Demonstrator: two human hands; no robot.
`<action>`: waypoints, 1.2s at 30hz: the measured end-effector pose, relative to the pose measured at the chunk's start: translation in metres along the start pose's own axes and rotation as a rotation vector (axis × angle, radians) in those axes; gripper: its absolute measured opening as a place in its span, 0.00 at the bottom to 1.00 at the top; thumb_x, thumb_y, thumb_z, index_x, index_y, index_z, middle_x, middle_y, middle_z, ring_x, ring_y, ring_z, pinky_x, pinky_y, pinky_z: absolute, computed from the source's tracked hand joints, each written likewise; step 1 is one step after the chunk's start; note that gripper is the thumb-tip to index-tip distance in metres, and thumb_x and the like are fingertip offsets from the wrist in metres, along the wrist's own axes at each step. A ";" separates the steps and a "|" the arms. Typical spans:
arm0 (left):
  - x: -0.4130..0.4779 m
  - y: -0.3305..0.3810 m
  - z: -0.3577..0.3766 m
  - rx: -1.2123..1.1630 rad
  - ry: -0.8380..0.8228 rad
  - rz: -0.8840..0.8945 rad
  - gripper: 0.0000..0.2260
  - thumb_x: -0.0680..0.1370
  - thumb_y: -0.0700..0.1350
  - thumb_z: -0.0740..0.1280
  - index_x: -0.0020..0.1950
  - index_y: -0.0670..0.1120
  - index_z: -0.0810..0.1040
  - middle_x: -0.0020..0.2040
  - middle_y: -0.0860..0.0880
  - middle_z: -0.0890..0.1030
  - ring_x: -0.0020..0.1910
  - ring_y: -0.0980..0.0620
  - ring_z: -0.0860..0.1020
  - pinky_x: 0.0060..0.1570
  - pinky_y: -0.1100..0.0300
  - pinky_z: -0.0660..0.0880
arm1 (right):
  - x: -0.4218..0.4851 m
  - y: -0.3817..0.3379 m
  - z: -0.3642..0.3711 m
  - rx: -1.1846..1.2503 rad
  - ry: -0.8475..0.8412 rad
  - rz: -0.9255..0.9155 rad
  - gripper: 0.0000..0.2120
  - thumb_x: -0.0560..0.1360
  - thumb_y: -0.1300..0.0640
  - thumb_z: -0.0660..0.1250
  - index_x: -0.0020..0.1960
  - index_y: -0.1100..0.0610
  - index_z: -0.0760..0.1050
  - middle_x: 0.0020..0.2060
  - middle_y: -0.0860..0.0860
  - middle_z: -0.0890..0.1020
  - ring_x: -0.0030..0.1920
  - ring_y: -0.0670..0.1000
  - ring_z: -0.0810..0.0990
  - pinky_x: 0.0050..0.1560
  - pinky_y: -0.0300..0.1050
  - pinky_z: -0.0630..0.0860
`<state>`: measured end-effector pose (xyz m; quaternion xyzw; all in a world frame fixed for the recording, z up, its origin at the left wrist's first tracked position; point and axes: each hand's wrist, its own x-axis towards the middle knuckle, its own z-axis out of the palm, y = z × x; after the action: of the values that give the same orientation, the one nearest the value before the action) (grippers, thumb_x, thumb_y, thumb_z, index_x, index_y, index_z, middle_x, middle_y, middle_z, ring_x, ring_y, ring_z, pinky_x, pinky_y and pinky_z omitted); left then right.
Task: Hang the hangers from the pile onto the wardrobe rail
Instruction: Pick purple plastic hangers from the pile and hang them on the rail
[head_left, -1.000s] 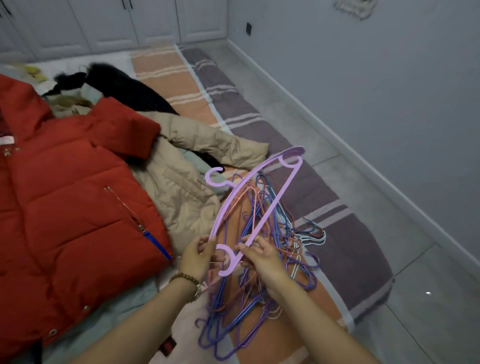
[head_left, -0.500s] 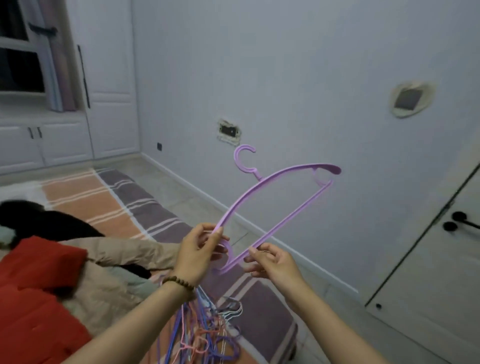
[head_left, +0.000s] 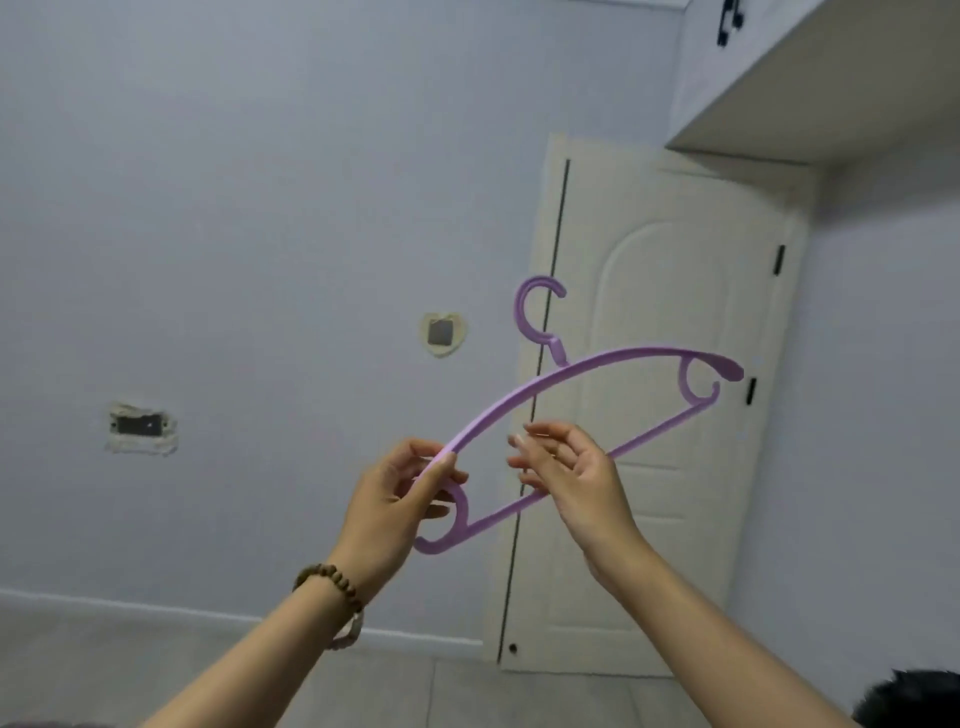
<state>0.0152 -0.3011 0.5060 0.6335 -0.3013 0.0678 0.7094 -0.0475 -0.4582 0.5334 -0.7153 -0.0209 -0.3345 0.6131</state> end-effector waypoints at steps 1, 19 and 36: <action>0.001 0.013 0.021 -0.001 -0.064 0.028 0.06 0.76 0.46 0.64 0.49 0.46 0.77 0.41 0.47 0.85 0.40 0.52 0.83 0.40 0.62 0.80 | -0.001 -0.013 -0.020 -0.004 0.050 -0.014 0.11 0.74 0.53 0.68 0.55 0.53 0.75 0.48 0.51 0.83 0.46 0.46 0.84 0.49 0.39 0.81; -0.062 0.179 0.378 -0.221 -0.789 0.212 0.12 0.77 0.50 0.61 0.51 0.44 0.79 0.43 0.47 0.85 0.40 0.51 0.83 0.40 0.62 0.80 | -0.110 -0.190 -0.371 -0.221 0.549 -0.242 0.07 0.78 0.54 0.62 0.48 0.54 0.78 0.44 0.47 0.86 0.46 0.44 0.84 0.41 0.33 0.78; -0.116 0.259 0.598 -0.424 -1.064 0.005 0.12 0.79 0.49 0.61 0.58 0.45 0.76 0.55 0.43 0.80 0.47 0.48 0.79 0.53 0.50 0.79 | -0.125 -0.255 -0.601 -0.339 0.901 -0.338 0.41 0.74 0.57 0.69 0.77 0.55 0.46 0.33 0.43 0.84 0.37 0.43 0.82 0.51 0.47 0.79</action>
<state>-0.4072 -0.7811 0.6780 0.4237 -0.6254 -0.3208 0.5714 -0.5285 -0.8833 0.7056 -0.5762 0.1846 -0.7029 0.3740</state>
